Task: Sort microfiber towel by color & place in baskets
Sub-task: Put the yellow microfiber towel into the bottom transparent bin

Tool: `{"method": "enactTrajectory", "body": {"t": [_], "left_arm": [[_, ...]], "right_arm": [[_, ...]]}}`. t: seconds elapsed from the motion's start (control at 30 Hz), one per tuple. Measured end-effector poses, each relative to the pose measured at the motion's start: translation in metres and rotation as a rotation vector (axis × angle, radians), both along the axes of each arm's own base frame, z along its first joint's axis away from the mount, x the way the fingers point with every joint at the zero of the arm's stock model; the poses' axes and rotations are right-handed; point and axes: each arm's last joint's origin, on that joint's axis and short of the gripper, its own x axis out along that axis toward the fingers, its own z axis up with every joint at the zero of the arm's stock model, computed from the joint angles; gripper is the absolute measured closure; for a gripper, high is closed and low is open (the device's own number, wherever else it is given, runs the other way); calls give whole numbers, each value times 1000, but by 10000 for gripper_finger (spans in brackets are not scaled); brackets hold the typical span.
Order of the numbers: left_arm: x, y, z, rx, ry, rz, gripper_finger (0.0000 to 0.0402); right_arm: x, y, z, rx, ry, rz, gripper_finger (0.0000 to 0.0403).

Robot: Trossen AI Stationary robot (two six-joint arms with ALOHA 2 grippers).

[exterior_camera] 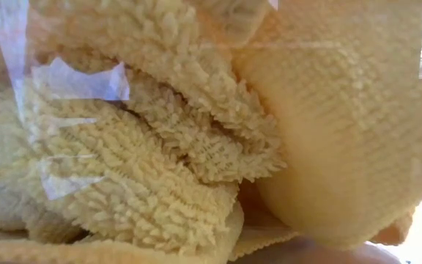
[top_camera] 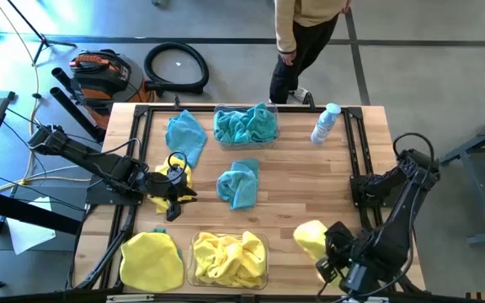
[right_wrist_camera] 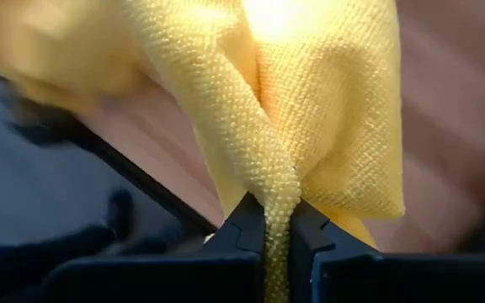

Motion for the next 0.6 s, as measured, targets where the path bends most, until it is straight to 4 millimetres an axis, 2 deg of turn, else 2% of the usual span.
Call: {"method": "enactTrajectory", "body": {"t": [0.13, 0.3, 0.43, 0.6], "left_arm": [[0, 0, 0, 0, 0, 0, 328], [0, 0, 0, 2, 4, 0, 328], [0, 0, -1, 16, 8, -11, 328], [-1, 0, -1, 15, 9, -10, 328]], "right_arm": [[18, 1, 31, -115, -198, 39, 400], [55, 5, 58, -252, -375, 121, 401], [94, 10, 68, -333, -437, 230, 402], [146, 13, 65, -424, -491, 357, 402]]}}
